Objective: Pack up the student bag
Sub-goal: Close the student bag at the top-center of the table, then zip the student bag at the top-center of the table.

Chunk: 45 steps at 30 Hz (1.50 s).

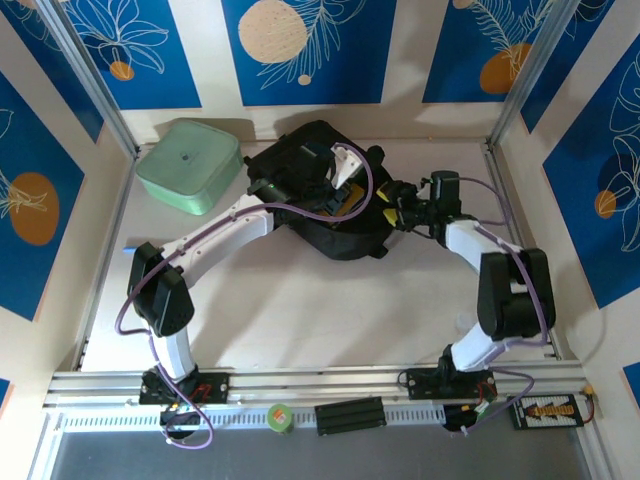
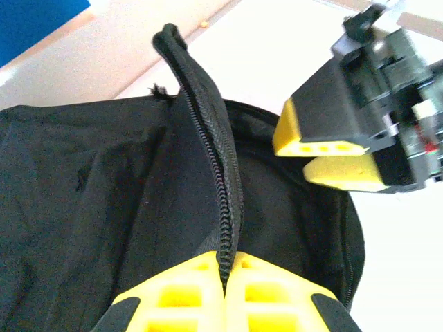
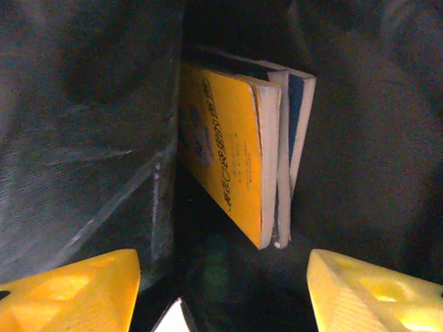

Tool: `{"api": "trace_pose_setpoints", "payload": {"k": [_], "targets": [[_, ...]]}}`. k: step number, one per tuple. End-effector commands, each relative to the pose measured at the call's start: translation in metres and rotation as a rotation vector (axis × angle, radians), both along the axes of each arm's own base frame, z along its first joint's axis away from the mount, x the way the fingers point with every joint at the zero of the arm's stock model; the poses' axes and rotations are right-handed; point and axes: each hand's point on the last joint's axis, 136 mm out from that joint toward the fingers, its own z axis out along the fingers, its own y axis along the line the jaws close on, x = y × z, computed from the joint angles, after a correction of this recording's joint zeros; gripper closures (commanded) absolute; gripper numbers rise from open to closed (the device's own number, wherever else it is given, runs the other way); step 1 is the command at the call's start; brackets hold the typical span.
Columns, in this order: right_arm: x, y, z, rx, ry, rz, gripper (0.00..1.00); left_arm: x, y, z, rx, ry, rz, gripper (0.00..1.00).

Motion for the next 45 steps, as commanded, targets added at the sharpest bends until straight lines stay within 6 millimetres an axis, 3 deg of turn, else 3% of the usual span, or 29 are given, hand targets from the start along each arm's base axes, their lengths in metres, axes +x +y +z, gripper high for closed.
{"api": "trace_pose_setpoints", "payload": {"k": [1,5,10,15,18,23,25,29,33,38,45], "targets": [[-0.026,-0.026,0.004,-0.084,0.029,-0.066,0.31,-0.013,-0.014,0.013,-0.079,0.044,-0.083,0.82],[-0.057,-0.060,0.009,-0.211,0.053,-0.157,0.28,-0.021,-0.012,-0.001,-0.075,0.120,-0.091,0.46],[-0.083,-0.073,0.023,-0.360,0.035,-0.135,0.25,-0.013,0.014,-0.005,-0.119,0.187,0.032,0.25],[-0.093,-0.061,0.037,-0.462,-0.018,-0.063,0.24,0.002,0.068,-0.027,-0.192,0.290,0.252,0.22],[-0.092,-0.045,0.044,-0.483,-0.042,-0.009,0.23,0.012,0.109,-0.053,-0.284,0.420,0.425,0.22],[-0.086,-0.021,0.050,-0.520,-0.054,0.033,0.23,0.024,0.192,-0.113,-0.417,0.609,0.804,0.25],[-0.085,-0.016,0.049,-0.528,-0.056,0.030,0.20,0.031,0.204,-0.128,-0.513,0.658,0.851,0.27],[-0.081,-0.006,0.051,-0.507,-0.067,0.049,0.17,0.052,0.199,-0.133,-0.700,0.722,0.818,0.28],[-0.083,0.001,0.051,-0.509,-0.069,0.075,0.15,0.073,0.187,-0.134,-0.775,0.760,0.787,0.29],[-0.088,0.001,0.045,-0.501,-0.050,0.073,0.16,0.088,0.183,-0.163,-0.831,0.880,0.918,0.50],[-0.092,0.001,0.045,-0.505,-0.047,0.072,0.16,0.103,0.169,-0.170,-0.940,0.905,0.878,0.62]]}}
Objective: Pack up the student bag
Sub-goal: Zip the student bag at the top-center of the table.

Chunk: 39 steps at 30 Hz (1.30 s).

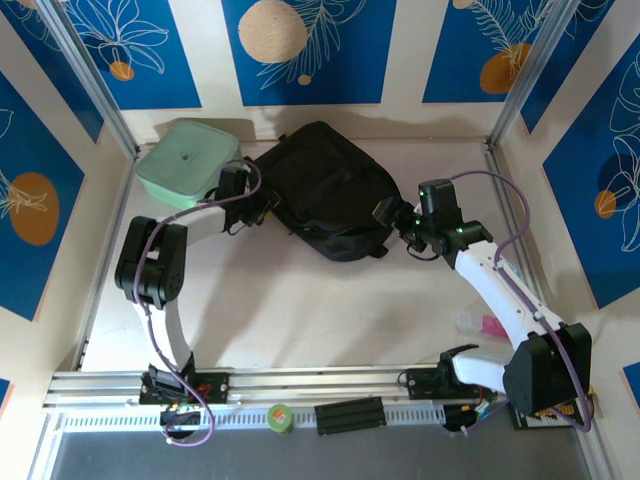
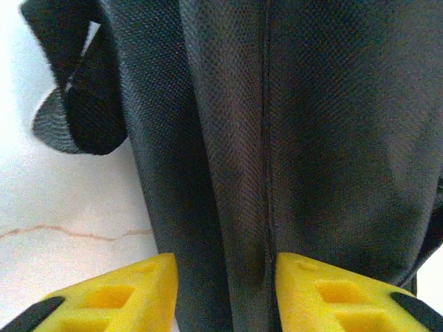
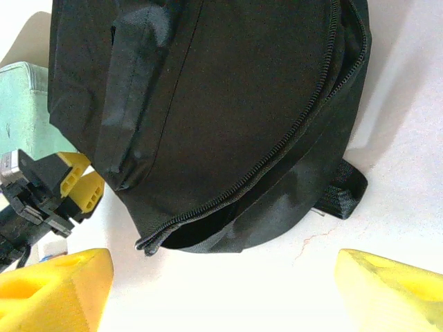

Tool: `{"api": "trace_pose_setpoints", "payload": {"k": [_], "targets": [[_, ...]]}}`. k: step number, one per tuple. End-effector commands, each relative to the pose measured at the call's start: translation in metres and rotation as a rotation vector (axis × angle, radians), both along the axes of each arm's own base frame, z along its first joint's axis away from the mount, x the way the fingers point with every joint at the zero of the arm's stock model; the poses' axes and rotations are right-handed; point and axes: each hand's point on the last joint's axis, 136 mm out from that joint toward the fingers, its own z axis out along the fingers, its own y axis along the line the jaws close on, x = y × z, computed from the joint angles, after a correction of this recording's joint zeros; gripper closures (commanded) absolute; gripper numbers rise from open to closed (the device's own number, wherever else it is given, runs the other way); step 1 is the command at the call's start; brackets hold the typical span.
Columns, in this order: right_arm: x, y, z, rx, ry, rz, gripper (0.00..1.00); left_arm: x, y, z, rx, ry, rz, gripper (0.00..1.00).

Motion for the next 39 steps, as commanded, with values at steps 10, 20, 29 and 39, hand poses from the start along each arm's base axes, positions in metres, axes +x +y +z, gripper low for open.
{"api": "trace_pose_setpoints", "payload": {"k": [10,20,29,39], "targets": [[-0.005,0.030,0.024,-0.069,-0.041,0.093,0.28,0.014,-0.014,0.035,-0.074,-0.086,-0.022,1.00],[-0.021,0.138,0.009,-0.162,-0.021,0.369,0.43,-0.024,-0.041,0.102,-0.046,-0.187,-0.120,1.00],[-0.007,0.152,-0.037,-0.160,0.096,0.350,0.46,-0.056,-0.070,0.124,-0.066,-0.211,-0.203,1.00],[-0.009,0.148,-0.030,-0.054,0.112,0.344,0.31,-0.059,-0.084,0.114,-0.081,-0.190,-0.235,1.00]]}}
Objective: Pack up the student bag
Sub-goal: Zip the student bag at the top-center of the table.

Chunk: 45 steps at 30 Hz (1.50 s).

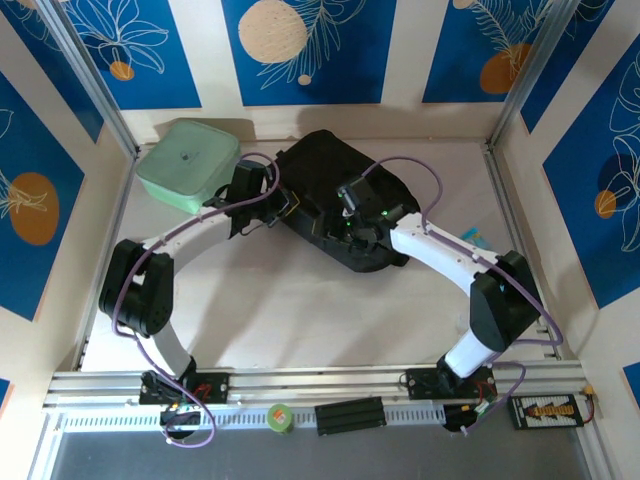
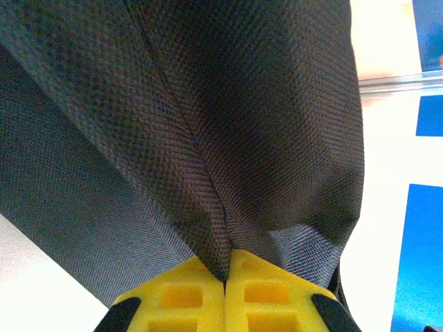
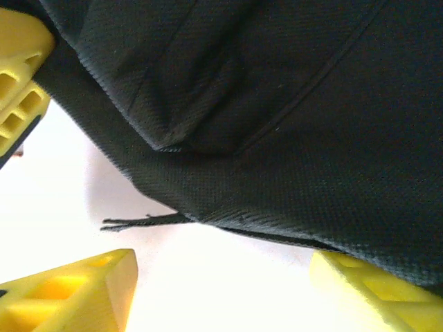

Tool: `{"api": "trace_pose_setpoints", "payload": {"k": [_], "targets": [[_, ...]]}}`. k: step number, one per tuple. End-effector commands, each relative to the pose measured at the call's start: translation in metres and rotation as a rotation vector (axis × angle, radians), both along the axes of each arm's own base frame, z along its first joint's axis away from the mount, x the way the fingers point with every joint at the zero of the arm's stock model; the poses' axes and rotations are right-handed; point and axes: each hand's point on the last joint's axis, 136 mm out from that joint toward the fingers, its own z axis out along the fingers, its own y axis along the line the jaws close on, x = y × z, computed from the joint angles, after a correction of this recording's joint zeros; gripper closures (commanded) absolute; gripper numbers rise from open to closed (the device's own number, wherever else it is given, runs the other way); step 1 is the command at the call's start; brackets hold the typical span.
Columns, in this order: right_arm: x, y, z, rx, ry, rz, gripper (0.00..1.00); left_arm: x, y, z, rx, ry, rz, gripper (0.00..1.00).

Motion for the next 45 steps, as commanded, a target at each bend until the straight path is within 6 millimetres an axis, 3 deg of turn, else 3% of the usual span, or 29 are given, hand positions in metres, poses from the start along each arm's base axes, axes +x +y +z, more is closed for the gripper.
{"api": "trace_pose_setpoints", "payload": {"k": [1,8,21,28,33,45], "targets": [[-0.008,0.006,0.007,0.073,0.047,-0.018,0.31,-0.002,-0.019,0.030,-0.068,-0.081,-0.067,1.00],[-0.011,0.024,0.006,0.167,0.151,-0.082,0.30,0.000,-0.022,0.025,-0.067,-0.073,-0.070,1.00],[0.007,0.023,-0.001,0.172,0.267,-0.273,0.31,0.000,-0.021,0.019,-0.052,-0.068,-0.069,1.00],[0.002,0.011,-0.016,0.106,0.315,-0.340,0.53,0.000,-0.021,0.017,-0.039,-0.071,-0.071,1.00],[-0.001,0.000,-0.015,0.078,0.290,-0.363,0.69,0.002,-0.021,0.017,-0.038,-0.074,-0.070,1.00],[0.009,-0.001,-0.009,0.056,0.235,-0.315,0.71,0.002,-0.021,0.016,-0.040,-0.071,-0.069,1.00]]}}
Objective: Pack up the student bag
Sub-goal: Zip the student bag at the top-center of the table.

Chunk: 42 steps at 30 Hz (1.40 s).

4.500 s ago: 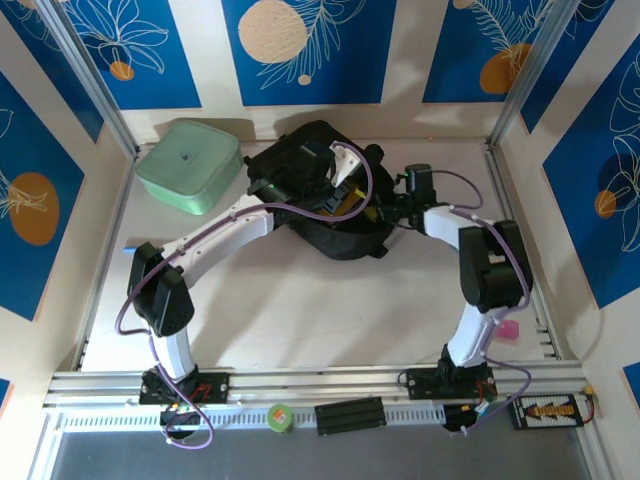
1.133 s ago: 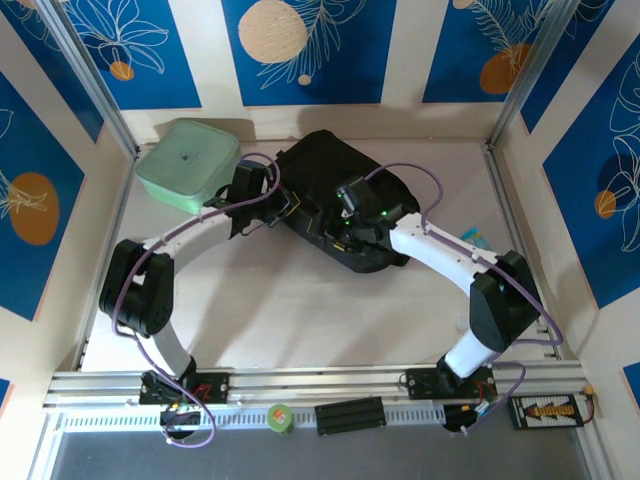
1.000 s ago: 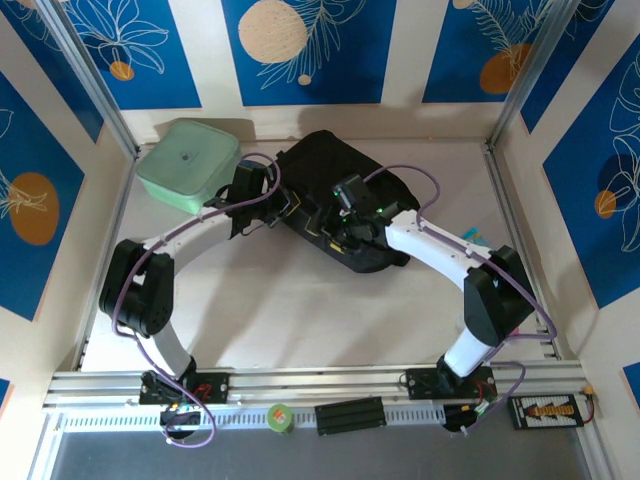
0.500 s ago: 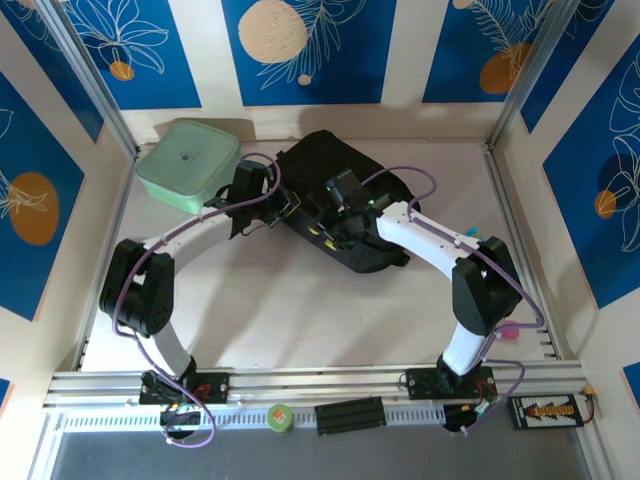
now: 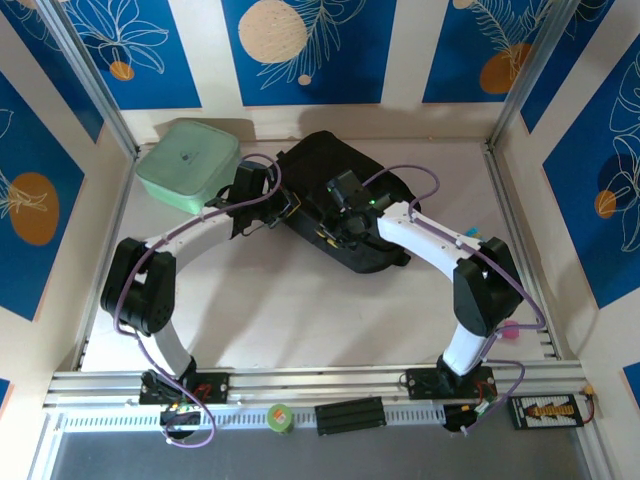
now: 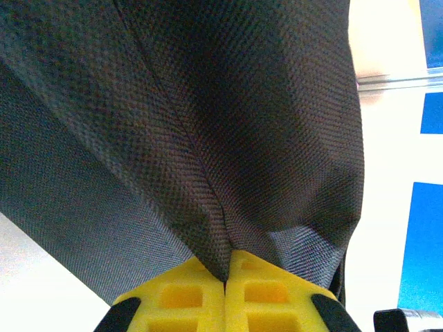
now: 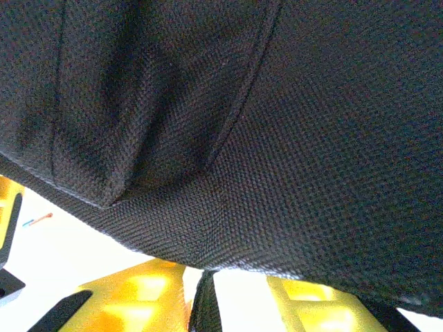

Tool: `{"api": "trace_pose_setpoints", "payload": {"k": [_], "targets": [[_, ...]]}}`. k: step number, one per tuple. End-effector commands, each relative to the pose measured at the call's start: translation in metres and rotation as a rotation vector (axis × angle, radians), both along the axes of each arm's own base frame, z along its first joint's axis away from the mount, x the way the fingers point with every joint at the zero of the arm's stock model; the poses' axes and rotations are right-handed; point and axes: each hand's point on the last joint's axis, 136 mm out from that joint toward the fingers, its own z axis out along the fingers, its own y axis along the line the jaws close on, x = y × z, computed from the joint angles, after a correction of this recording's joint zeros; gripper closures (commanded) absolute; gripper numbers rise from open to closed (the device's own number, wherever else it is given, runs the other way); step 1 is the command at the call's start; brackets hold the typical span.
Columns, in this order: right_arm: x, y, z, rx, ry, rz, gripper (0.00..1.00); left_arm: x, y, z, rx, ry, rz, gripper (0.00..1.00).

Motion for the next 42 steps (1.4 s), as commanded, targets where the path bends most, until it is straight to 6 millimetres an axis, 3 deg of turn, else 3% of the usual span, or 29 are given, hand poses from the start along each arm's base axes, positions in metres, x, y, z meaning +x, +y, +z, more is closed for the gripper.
{"api": "trace_pose_setpoints", "payload": {"k": [1,5,11,19,29,42], "targets": [[0.001,-0.008,0.005,-0.030,-0.019,0.004,0.71,0.003,-0.018,0.021,-0.042,-0.077,-0.063,1.00],[-0.001,-0.008,0.006,-0.033,-0.025,0.015,0.79,0.003,-0.017,0.020,-0.037,-0.075,-0.063,1.00],[-0.007,-0.015,0.015,-0.055,-0.072,0.060,1.00,0.007,-0.010,0.016,-0.018,-0.078,-0.045,1.00],[-0.030,-0.045,0.006,-0.096,-0.114,0.104,1.00,0.025,0.016,-0.004,-0.001,-0.048,-0.012,1.00],[-0.057,-0.077,0.007,-0.133,-0.073,0.108,1.00,0.038,0.030,-0.024,0.050,-0.031,0.001,1.00],[-0.062,-0.110,0.024,-0.176,-0.141,0.081,1.00,0.045,0.037,-0.044,0.079,-0.005,0.027,1.00]]}}
